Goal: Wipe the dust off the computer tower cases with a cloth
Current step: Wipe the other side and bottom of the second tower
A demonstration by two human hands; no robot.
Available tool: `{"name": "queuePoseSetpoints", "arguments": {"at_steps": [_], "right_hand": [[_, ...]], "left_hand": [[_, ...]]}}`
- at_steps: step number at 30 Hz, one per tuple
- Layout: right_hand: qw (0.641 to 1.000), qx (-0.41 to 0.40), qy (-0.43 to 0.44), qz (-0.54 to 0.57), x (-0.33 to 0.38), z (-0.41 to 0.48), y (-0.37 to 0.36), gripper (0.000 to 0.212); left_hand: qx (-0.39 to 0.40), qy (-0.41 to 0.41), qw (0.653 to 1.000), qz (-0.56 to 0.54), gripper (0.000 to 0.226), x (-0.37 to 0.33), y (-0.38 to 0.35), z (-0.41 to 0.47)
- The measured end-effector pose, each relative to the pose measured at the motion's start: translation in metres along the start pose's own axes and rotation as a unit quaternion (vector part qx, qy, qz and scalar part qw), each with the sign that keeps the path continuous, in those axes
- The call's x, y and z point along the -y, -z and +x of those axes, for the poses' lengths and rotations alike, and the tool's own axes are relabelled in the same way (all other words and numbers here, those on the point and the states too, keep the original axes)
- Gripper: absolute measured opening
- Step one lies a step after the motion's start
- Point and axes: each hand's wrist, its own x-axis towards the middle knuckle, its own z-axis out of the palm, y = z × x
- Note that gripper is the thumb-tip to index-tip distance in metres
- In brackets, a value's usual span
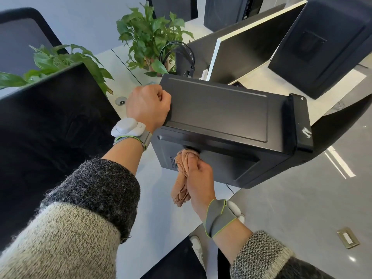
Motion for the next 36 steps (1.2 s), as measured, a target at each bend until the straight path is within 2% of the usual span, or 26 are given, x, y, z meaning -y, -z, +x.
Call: {"name": "queuePoseSetpoints", "arguments": {"at_steps": [5, 8, 12, 16, 19, 23, 29, 34, 36], "right_hand": [[0.998, -0.025, -0.047, -0.025, -0.013, 0.01, 0.0, 0.044], [0.999, -0.025, -0.036, -0.019, -0.008, 0.005, 0.002, 0.041], [1.0, -0.014, 0.023, -0.016, -0.001, 0.0, 0.01, 0.037], [0.999, -0.023, -0.026, -0.039, -0.007, 0.009, 0.011, 0.039], [0.998, -0.019, -0.031, -0.055, -0.012, 0.011, 0.013, 0.041], [0.999, -0.007, 0.01, -0.034, -0.004, 0.006, 0.016, 0.036], [0.996, -0.048, -0.061, -0.035, -0.019, 0.008, 0.032, 0.037], [0.998, -0.031, 0.031, -0.04, -0.007, 0.0, 0.035, 0.036], [0.998, -0.029, 0.029, -0.049, -0.011, 0.0, 0.037, 0.036]], "left_hand": [[-0.001, -0.008, 1.0, 0.014, 0.042, -0.002, 0.003, -0.002], [-0.009, -0.035, 0.999, 0.039, 0.041, -0.003, 0.006, -0.003], [-0.026, -0.114, 0.989, 0.091, 0.039, -0.007, 0.008, -0.001], [-0.025, -0.194, 0.976, 0.091, 0.041, -0.016, 0.009, 0.0], [-0.015, -0.186, 0.98, 0.068, 0.039, -0.031, 0.011, -0.006], [0.012, -0.188, 0.982, 0.035, 0.04, -0.054, -0.003, -0.016], [0.018, -0.144, 0.989, 0.003, 0.041, -0.054, -0.013, -0.023], [0.014, -0.132, 0.991, 0.001, 0.04, -0.057, -0.011, -0.025], [0.018, -0.132, 0.991, 0.003, 0.04, -0.057, -0.011, -0.025]]}}
